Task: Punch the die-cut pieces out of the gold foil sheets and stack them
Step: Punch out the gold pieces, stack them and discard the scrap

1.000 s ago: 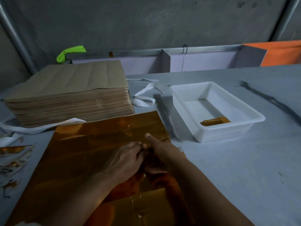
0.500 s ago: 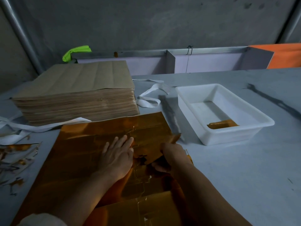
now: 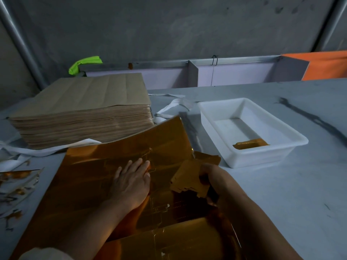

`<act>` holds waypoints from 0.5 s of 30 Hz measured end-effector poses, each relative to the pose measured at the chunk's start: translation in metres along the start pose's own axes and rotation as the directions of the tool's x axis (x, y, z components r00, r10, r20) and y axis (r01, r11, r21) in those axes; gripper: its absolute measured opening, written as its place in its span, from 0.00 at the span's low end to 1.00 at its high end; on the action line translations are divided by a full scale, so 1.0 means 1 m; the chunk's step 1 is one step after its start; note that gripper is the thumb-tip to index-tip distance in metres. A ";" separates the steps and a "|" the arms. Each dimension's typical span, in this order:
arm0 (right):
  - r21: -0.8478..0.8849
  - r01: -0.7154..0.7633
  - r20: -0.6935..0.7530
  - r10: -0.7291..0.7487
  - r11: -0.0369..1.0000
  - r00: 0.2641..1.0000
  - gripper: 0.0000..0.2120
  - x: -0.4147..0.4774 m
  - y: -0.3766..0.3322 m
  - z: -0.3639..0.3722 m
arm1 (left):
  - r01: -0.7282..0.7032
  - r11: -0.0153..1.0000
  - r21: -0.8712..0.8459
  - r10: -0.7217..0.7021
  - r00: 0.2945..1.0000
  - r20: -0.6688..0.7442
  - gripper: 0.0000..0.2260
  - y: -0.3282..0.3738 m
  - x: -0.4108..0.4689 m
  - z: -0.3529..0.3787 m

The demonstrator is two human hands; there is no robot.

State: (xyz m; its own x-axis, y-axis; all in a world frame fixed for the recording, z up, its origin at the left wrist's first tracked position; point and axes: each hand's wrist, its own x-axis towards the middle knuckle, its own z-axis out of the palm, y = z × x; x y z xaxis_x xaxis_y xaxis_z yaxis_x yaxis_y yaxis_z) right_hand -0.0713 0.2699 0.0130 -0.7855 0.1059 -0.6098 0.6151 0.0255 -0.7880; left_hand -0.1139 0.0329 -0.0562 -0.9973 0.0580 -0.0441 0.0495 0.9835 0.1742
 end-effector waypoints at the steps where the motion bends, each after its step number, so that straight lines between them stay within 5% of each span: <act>1: 0.003 0.002 -0.003 -0.002 1.000 1.000 0.06 -0.001 0.002 -0.004 | 0.001 1.000 -0.001 -0.001 1.000 -0.002 0.23 0.000 0.000 0.000; 8: 0.033 -0.002 0.021 0.001 0.999 1.000 0.09 -0.004 0.012 -0.019 | 0.029 0.999 -0.012 -0.029 0.999 0.033 0.23 0.010 -0.001 -0.014; 10: 0.010 -0.003 0.032 0.003 1.000 0.999 0.08 -0.006 0.011 -0.018 | 0.019 0.999 0.027 -0.018 0.998 -0.053 0.26 0.021 0.001 -0.023; 13: 0.008 0.003 0.048 -0.003 1.000 0.999 0.08 -0.005 0.008 -0.014 | -0.162 0.987 0.000 0.158 0.959 -0.236 0.33 0.047 0.003 -0.025; 15: 0.008 0.011 0.054 -0.011 1.000 0.998 0.08 -0.003 0.007 -0.011 | -0.283 0.958 -0.045 0.266 0.937 -0.228 0.36 0.065 0.008 -0.022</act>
State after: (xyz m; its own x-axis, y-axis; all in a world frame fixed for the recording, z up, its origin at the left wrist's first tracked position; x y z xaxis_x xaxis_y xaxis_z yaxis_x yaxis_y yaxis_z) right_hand -0.0633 0.2808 0.0101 -0.7949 0.0514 -0.6046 0.6060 0.0184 -0.7952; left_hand -0.1197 0.0938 -0.0234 -0.9331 0.2767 0.2295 0.3273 0.9181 0.2236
